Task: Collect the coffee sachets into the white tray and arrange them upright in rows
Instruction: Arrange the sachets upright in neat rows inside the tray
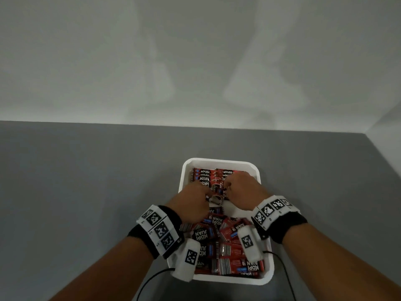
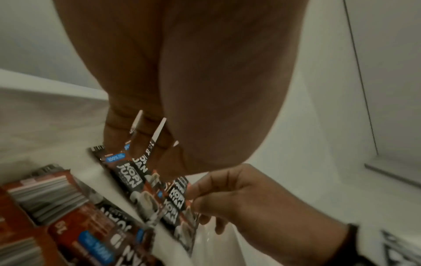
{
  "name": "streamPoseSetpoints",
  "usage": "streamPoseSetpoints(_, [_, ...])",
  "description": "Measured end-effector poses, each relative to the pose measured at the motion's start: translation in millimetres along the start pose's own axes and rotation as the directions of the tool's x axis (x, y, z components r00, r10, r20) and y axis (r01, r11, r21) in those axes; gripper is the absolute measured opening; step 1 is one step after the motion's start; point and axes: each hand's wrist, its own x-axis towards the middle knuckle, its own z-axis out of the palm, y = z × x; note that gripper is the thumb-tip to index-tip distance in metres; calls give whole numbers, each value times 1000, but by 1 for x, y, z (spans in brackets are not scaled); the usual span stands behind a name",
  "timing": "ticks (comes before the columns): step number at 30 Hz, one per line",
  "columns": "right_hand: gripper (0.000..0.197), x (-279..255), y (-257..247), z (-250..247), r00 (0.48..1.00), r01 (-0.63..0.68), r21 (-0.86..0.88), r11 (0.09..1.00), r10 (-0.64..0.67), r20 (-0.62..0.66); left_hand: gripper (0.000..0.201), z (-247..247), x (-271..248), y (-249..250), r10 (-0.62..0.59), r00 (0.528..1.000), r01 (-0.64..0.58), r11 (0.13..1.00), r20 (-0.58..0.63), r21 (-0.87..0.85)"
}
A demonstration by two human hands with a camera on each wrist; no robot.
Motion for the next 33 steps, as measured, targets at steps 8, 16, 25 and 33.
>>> streamPoseSetpoints(8, [26, -27, 18, 18, 980, 109, -141, 984, -82, 182, 60, 22, 14, -10, -79, 980, -13, 889, 182, 458])
streamPoseSetpoints(16, [42, -24, 19, 26, 982, 82, -211, 974, -43, 184, 72, 28, 15, -7, -88, 991, 26, 867, 103, 497])
streamPoseSetpoints(25, [44, -23, 18, 33, 993, 94, -234, 968, -76, 87, 76, 30, 18, -11, -75, 996, 41, 858, 47, 512])
streamPoseSetpoints(33, [37, -25, 16, 28, 991, 99, -196, 976, -78, 110, 72, 31, 18, -17, -24, 999, -3, 870, 49, 493])
